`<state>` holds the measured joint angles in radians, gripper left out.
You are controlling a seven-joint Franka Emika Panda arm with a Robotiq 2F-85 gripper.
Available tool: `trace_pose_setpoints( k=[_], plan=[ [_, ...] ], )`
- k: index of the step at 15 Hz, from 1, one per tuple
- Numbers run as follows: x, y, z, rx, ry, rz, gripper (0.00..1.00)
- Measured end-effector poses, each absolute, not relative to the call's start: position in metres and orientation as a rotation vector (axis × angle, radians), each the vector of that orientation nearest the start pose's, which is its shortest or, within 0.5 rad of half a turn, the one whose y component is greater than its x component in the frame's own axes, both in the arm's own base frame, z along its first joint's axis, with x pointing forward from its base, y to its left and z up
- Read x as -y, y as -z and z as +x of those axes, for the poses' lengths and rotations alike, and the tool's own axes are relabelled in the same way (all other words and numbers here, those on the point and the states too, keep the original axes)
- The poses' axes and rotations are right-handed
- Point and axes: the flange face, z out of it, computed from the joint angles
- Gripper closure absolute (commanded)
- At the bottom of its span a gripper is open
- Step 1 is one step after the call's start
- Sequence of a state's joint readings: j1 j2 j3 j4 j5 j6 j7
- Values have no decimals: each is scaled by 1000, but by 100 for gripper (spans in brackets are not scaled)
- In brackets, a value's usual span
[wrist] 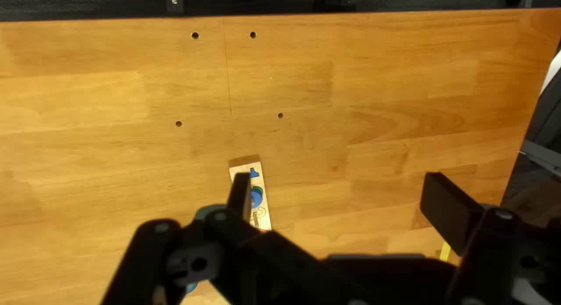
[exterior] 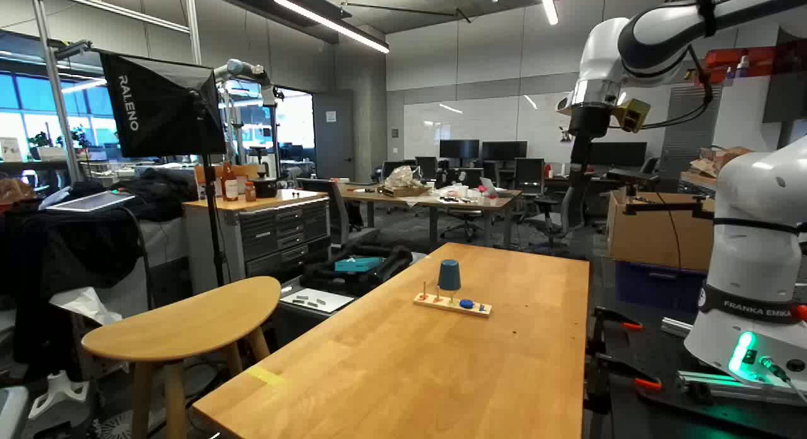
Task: Remove the blue ring from the wooden stand
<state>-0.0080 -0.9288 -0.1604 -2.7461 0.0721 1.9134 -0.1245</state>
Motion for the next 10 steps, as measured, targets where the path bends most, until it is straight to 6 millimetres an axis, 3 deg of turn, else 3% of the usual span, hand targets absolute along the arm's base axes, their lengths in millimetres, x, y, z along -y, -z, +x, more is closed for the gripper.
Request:
trace_pose_setpoints(
  k=[6,10],
  plan=[
    [42,-478,287,-5,206,-2964,0],
    [25,-489,309,110,465,-3030,0]
  ],
)
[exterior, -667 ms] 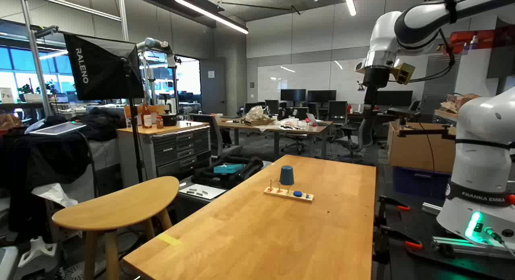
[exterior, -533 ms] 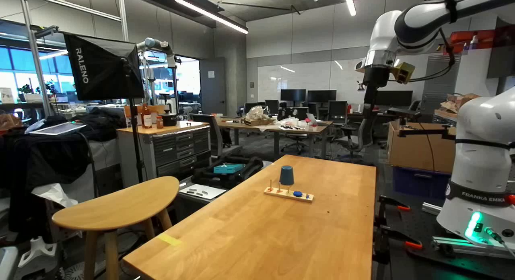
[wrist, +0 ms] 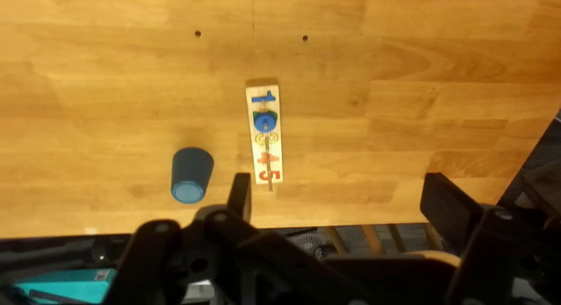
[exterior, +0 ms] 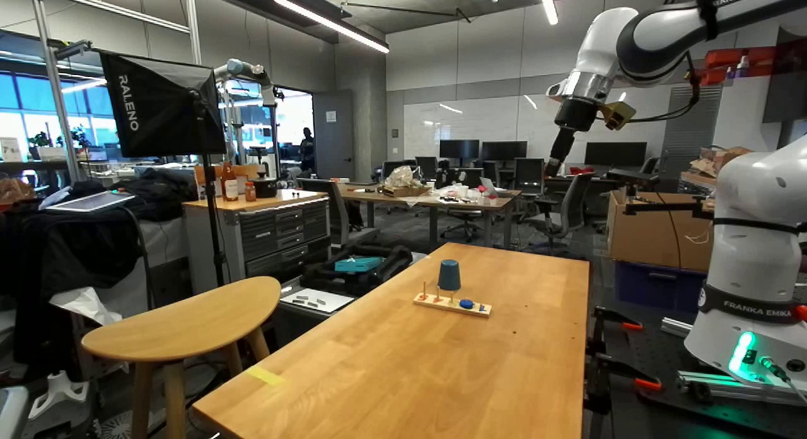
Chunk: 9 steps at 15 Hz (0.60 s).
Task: Remove the blue ring from the wooden stand
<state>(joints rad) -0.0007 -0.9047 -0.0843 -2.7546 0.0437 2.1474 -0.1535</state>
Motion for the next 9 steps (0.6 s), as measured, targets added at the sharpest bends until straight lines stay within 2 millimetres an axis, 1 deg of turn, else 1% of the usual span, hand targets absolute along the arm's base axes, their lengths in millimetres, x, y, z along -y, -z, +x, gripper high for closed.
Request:
trace_pose_setpoints(
  k=[2,3,5,7,9],
  plan=[
    [6,-481,326,189,541,-3056,0],
    [-2,-472,334,227,554,-3073,0],
    [-13,-445,353,284,546,-3108,0],
    [-15,-414,373,311,519,-3142,0],
    [-10,-384,393,304,484,-3170,0]
  ],
)
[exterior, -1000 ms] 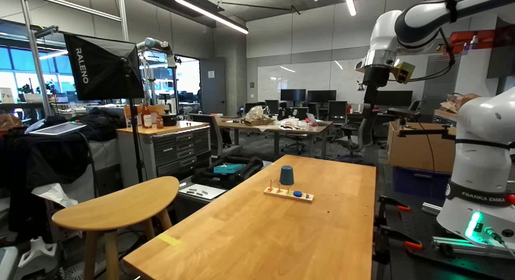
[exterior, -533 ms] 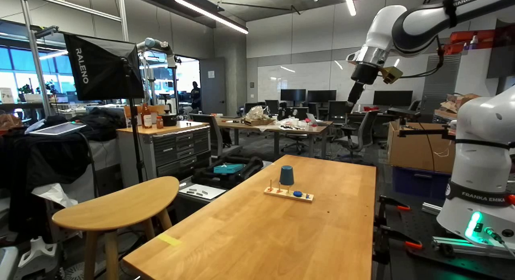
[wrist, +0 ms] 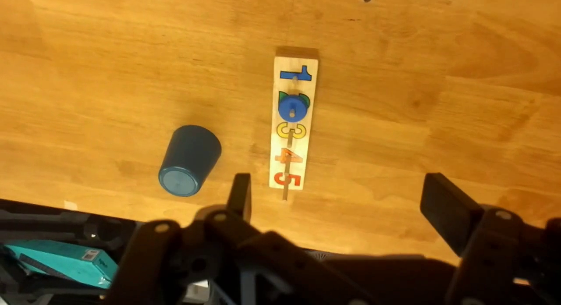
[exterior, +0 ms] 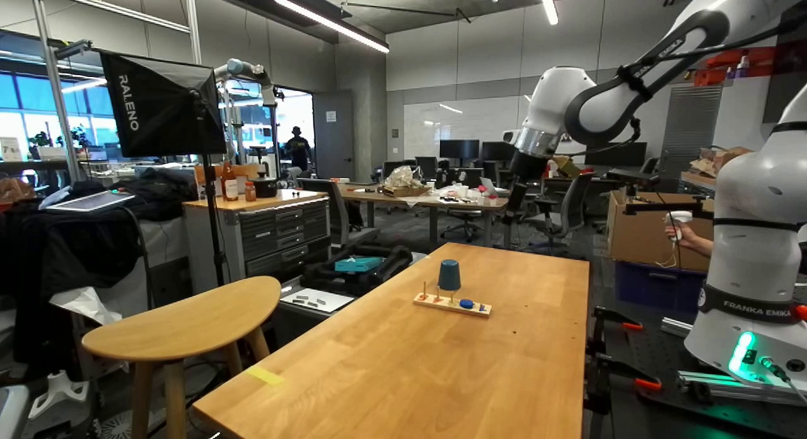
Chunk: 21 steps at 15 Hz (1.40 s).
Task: Remove the blue ring from the wooden stand
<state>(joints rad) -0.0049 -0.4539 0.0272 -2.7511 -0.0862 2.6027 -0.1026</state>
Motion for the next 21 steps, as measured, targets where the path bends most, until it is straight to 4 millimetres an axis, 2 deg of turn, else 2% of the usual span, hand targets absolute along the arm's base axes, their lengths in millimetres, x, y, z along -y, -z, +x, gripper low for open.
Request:
trace_pose_setpoints(
  k=[5,8,15,21],
  plan=[
    [18,-321,440,205,346,-3228,0],
    [26,-288,466,154,253,-3241,0],
    [16,-222,503,140,108,-3234,0],
    [5,-191,518,196,135,-3235,0]
  ],
)
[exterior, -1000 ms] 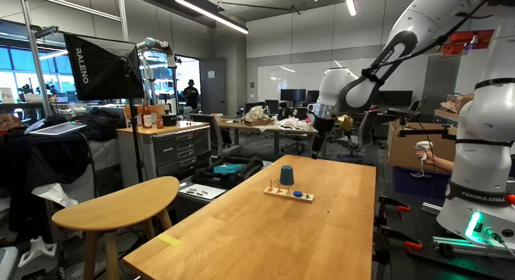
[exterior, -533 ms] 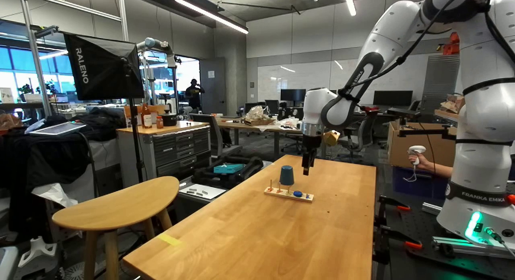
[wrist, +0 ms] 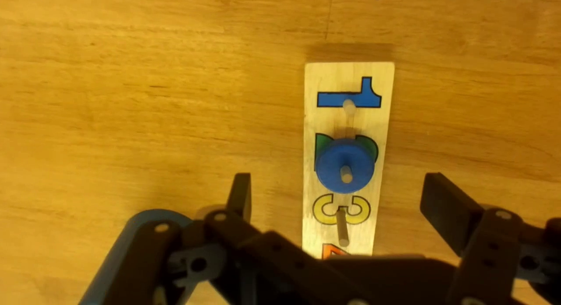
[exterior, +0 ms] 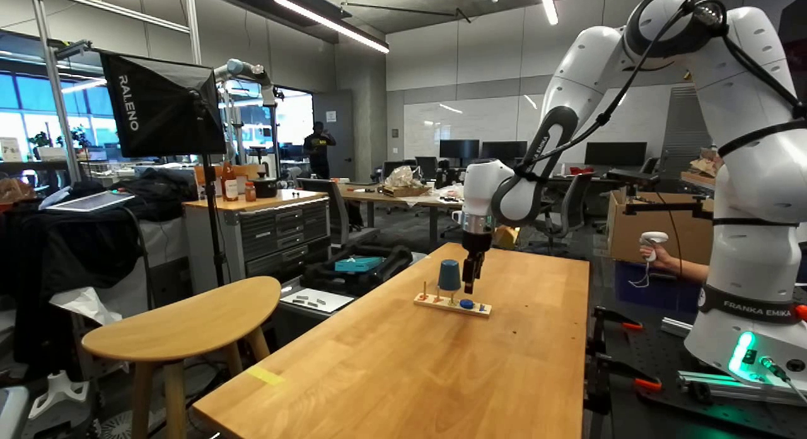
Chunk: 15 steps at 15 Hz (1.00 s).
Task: Remove the blue ring from the wooden stand
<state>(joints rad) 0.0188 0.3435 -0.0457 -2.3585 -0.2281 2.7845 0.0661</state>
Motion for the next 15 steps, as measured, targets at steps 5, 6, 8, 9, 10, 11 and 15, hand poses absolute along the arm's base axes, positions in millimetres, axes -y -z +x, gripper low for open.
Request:
trace_pose_setpoints(
  k=[5,6,8,9,10,11,15],
  plan=[
    [0,-177,520,225,170,-3235,0],
    [0,-175,519,227,174,-3234,0],
    [0,-170,518,229,168,-3233,0],
    [0,-167,518,229,165,-3233,0],
    [0,-165,517,229,162,-3233,0],
    [0,-164,517,229,160,-3232,0],
    [0,-157,516,221,153,-3230,14]
  ],
)
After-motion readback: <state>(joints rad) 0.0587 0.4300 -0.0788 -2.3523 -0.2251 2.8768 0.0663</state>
